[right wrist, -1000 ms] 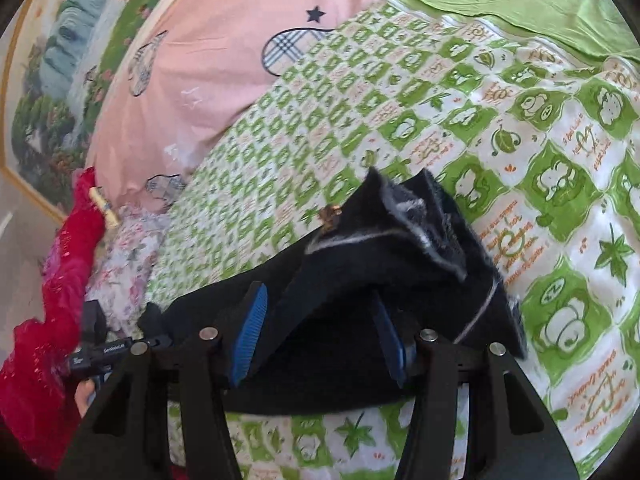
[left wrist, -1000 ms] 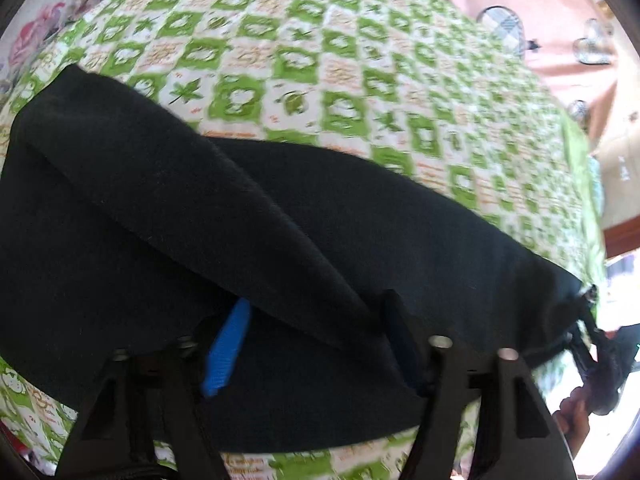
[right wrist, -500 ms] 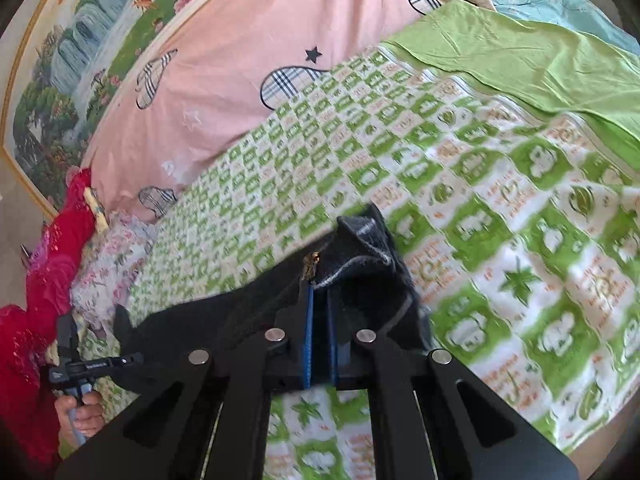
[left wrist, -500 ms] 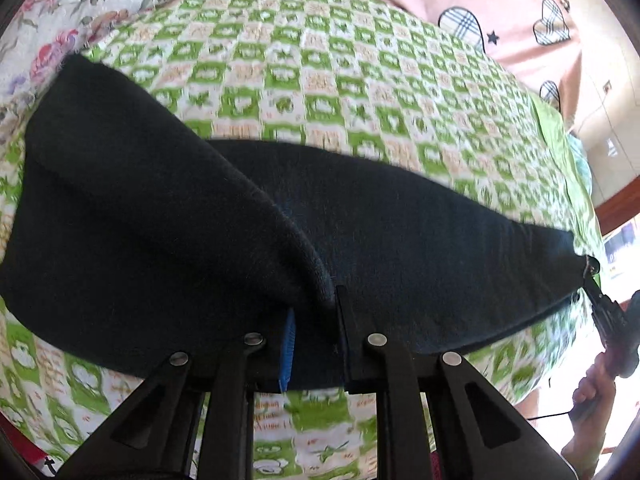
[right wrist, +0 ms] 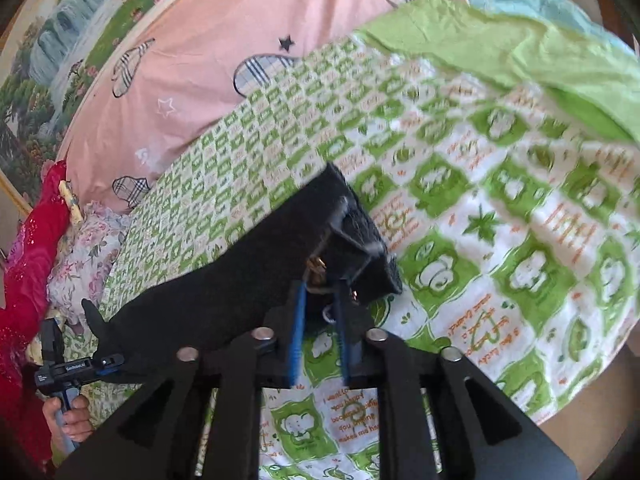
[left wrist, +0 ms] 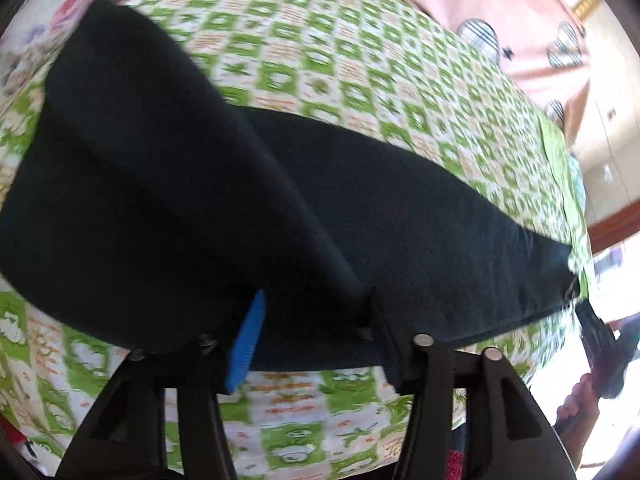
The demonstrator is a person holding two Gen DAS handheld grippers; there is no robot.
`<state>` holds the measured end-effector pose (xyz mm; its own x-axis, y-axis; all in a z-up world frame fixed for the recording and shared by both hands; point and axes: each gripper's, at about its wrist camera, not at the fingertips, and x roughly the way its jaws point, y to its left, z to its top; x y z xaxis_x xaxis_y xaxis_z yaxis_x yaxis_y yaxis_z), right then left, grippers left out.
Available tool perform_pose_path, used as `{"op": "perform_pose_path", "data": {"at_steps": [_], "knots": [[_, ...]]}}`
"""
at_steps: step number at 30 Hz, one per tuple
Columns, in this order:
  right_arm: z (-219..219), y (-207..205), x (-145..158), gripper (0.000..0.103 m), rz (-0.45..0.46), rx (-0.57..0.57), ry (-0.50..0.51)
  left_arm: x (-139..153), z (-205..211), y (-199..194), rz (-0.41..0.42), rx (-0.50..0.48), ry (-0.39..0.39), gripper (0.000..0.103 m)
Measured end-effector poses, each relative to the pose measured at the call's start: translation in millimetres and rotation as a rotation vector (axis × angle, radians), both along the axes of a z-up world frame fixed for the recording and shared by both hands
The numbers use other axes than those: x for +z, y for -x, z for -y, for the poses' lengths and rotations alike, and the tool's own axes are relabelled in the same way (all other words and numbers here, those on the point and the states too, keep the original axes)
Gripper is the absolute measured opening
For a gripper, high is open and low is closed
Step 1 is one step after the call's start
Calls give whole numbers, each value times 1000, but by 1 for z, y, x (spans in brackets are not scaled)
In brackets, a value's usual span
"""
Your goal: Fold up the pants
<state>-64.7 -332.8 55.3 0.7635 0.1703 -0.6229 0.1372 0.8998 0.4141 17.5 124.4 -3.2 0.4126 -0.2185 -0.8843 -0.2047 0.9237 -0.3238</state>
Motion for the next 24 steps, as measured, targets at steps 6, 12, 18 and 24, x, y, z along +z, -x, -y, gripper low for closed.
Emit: {"op": "perform_pose_path", "data": {"at_steps": [6,12,18,24], "knots": [[-53,-3,29,55,132,174,17,24,-40,-6,18,117,-5,67],[-163,-44,7,55,52,539,7,48,-67,-41,0,221,-86,71],[-303,-75,-25,55,-1,903,90,42,-86,-72,-73,277,-148,69],[-381,-83,-43,55,7,1070,242,31,-93,-65,-47,260,-156,13]]}}
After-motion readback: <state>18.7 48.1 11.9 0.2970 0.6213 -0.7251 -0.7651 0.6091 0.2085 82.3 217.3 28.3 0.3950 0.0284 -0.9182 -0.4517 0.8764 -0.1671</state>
